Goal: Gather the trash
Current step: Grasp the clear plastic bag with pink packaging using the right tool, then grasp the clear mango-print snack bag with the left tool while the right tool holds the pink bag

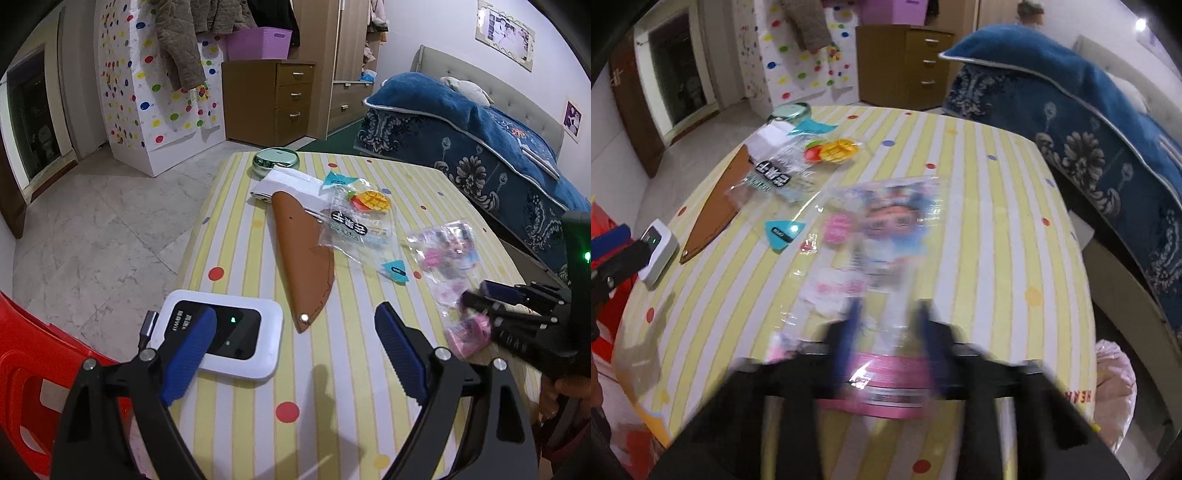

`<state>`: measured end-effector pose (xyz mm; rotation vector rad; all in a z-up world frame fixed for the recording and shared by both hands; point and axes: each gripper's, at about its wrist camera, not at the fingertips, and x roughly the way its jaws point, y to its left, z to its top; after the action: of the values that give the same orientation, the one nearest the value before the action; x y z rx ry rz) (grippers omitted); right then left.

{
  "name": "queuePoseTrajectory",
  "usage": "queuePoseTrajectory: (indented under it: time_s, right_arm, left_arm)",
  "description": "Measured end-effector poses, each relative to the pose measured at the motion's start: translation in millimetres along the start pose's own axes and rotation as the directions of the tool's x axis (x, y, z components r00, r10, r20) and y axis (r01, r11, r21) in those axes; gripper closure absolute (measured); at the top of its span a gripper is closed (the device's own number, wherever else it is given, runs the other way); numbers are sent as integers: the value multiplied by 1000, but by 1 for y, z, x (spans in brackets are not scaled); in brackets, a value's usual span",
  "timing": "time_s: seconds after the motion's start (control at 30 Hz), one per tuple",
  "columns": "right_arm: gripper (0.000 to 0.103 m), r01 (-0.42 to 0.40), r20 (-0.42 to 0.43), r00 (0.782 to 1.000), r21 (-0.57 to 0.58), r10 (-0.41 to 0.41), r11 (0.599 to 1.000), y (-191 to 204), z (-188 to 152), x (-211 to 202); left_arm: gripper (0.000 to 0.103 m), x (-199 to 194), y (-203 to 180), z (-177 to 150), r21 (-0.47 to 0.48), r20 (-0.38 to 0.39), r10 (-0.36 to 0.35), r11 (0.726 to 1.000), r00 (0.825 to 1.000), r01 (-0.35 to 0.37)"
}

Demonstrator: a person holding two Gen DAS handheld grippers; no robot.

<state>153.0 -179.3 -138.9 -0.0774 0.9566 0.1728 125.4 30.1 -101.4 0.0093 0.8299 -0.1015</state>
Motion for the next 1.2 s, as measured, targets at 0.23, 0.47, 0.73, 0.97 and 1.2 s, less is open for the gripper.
queuePoseTrajectory:
  time_s: [0.23, 0.47, 0.73, 0.97, 1.2]
  right_arm:
    - [93, -118, 89, 990, 111, 109, 987, -20, 4, -35]
    - [101, -18, 206, 979, 138, -10, 990, -34, 12, -76]
    - [101, -3, 187, 982, 197, -34, 980, -57, 2, -77]
    - [100, -17, 167, 986, 234, -23, 972, -71, -3, -68]
    - [100, -28, 156, 988, 245, -11, 969, -77, -4, -61]
  left_arm:
    - [18, -2, -7, -2, 25, -2, -2, 1000, 1000, 2]
    - [18, 2, -21, 8, 43, 9, -16, 999, 1000, 16]
    - [12, 34, -44, 26, 83, -9, -21, 996, 1000, 22]
    - [13, 75, -56, 51, 113, -44, -9, 993, 999, 14]
    - [14, 106, -65, 60, 164, -70, 40, 986, 997, -28]
